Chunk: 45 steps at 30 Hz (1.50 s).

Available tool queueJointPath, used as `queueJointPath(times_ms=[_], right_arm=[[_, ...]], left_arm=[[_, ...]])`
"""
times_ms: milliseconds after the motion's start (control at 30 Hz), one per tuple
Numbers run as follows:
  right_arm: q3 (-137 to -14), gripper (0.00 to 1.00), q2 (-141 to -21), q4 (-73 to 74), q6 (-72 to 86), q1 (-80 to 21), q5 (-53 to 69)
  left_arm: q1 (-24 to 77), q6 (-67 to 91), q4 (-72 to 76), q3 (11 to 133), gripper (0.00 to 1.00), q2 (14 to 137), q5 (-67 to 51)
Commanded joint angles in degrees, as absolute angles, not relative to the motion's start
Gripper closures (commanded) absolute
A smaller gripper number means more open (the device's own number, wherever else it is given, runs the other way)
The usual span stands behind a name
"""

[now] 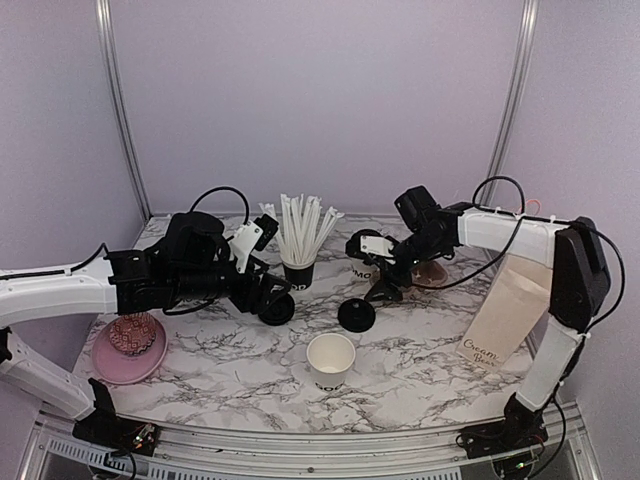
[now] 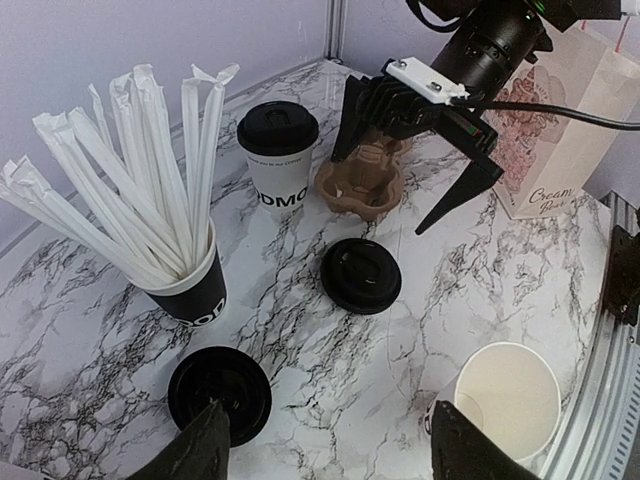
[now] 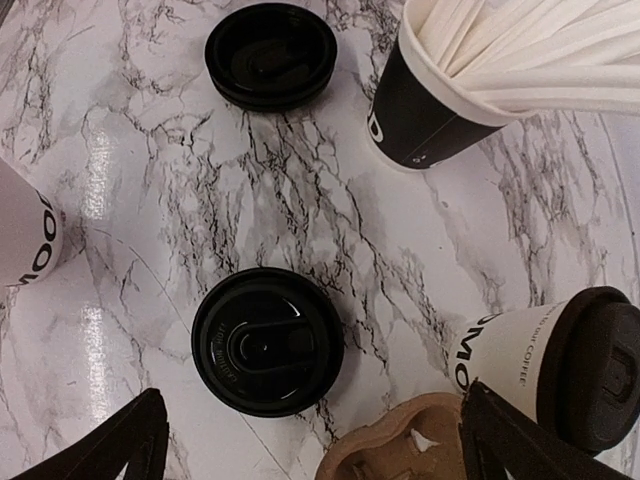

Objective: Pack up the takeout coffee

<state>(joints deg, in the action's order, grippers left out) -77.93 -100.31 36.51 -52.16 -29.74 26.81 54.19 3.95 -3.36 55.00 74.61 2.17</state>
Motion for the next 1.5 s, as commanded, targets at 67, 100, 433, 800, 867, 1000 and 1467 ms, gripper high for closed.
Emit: queueJointPath(times_ms=[67, 100, 433, 800, 867, 1000, 1467], right_arm=[[-81.0, 0.01, -108.8, 37.8, -55.3, -33.1, 23.5], [-81.4, 0.01, -110.5, 37.7, -55.3, -33.9, 22.1], [-81.1, 0.01, -113.8, 34.1, -55.4, -36.2, 16.5], [-87.6, 0.01, -115.6, 42.5, -55.6, -34.3, 19.5], [-89.0, 0.01, -116.9, 44.4, -55.8, -34.0, 19.5], [-90.6, 0.01, -118.9, 47.1, -56.1, -33.8, 19.6], [-93.1, 0.01, -121.1, 50.6, -55.2, -33.7, 20.6]], left_arm=[[54.5, 6.3, -3.9, 55.4, 0.25, 72.9, 3.2], [54.5, 6.4, -4.0, 55.3, 0.24, 73.0, 3.6], [54.5, 6.8, -4.7, 55.6, 0.24, 73.7, 2.8], [54.5, 6.3, -4.8, 56.1, 0.24, 75.0, 0.3], [54.5, 6.1, -4.9, 56.2, 0.24, 75.2, 0.3], [54.5, 6.1, -5.1, 56.3, 0.24, 75.1, 0.3], [54.5, 5.7, -5.4, 55.9, 0.24, 75.4, 0.7]])
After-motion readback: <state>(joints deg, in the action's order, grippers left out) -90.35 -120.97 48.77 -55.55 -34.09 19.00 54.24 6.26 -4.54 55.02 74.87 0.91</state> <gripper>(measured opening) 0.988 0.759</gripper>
